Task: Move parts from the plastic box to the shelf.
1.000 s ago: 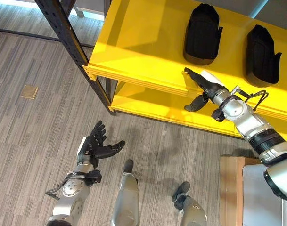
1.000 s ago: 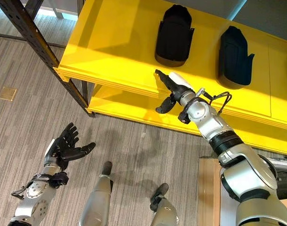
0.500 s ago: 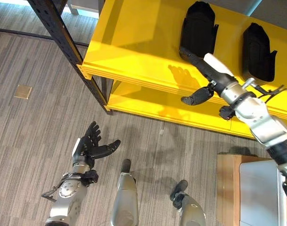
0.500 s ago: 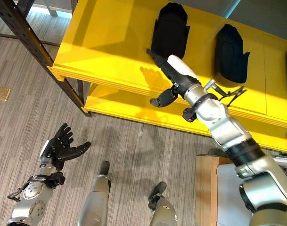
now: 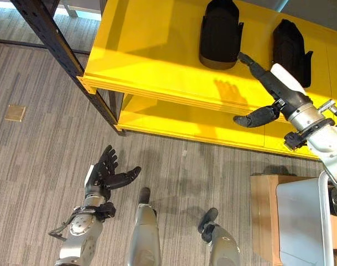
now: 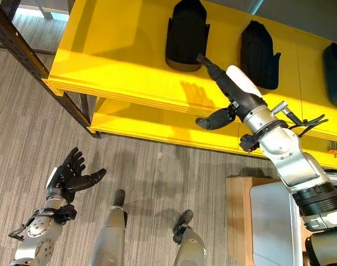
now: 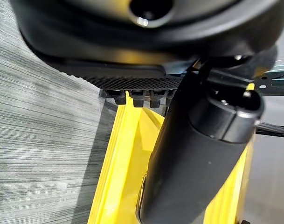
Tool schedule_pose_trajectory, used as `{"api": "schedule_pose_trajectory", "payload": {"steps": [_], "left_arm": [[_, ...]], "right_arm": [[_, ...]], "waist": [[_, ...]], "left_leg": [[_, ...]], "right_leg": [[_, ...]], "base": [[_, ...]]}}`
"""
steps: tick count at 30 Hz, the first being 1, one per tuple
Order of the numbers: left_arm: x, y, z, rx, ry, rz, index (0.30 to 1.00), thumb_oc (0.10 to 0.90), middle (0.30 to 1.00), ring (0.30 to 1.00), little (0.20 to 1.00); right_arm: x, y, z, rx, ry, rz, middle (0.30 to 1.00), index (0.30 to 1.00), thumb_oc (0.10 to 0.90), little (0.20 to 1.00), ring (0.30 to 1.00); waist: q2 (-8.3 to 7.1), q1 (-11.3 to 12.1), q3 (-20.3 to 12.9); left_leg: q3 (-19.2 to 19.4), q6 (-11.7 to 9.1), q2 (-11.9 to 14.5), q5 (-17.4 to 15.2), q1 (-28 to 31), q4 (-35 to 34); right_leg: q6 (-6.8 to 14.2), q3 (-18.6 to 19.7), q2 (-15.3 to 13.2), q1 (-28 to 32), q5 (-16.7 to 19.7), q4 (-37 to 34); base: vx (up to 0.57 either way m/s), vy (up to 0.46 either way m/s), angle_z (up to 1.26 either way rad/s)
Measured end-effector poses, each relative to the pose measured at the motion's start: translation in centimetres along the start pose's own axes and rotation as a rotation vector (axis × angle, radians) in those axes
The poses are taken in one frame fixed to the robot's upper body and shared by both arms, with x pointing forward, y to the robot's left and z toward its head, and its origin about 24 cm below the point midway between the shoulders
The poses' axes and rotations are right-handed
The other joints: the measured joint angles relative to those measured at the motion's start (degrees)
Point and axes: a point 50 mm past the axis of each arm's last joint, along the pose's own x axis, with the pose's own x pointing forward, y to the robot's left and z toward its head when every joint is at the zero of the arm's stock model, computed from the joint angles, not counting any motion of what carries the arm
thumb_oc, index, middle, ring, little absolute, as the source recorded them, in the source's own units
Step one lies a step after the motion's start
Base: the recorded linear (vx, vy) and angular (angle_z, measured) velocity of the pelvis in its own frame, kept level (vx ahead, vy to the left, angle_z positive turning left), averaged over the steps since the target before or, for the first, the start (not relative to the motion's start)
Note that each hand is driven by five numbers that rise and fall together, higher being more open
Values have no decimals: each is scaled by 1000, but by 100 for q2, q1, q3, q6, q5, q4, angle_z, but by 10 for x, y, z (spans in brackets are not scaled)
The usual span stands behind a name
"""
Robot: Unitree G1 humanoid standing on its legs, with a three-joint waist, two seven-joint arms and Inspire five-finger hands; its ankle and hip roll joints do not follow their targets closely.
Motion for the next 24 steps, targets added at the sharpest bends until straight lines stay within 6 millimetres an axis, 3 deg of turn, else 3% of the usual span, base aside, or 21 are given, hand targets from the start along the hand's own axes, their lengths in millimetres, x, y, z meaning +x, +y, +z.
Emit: {"api": "schedule_pose_trajectory", "payload": {"steps": [4,10,12,24], "left_arm": [[0,1,0,14,5,-8,1000,900,1000,1000,1000],[1,7,5,47,2,-26,1000,900,1000,1000,1000],[1,6,5,46,0,-28,1000,900,1000,1000,1000],[-4,11,1,66,24,-28,1000,900,1000,1000,1000]], "right_arm": [[28,-10,-1,-80,43,26,1000,1000,900,1000,1000],[48,-40,-2,-162,125,-21,1000,1000,900,1000,1000],[48,-46,-5,-163,146,-40,1000,1000,900,1000,1000],[52,-53,-20,-185,252,-48,1000,1000,900,1000,1000]], "waist": [[1,64,0],[1,269,0],[1,363,0],[44,376,27]], "left_leg": [[6,-49,-2,33,16,-13],[-2,-55,-10,45,21,-51],[-15,-56,-26,51,21,-75],[-66,-78,-41,89,6,-206]], "right_leg": [[15,-4,-3,3,8,2],[18,-21,-11,6,3,-4],[18,-42,-23,11,-2,-13],[30,-116,-44,-26,-87,15]], "base": [[0,0,0],[1,-2,1],[51,-28,4],[11,-10,3]]}}
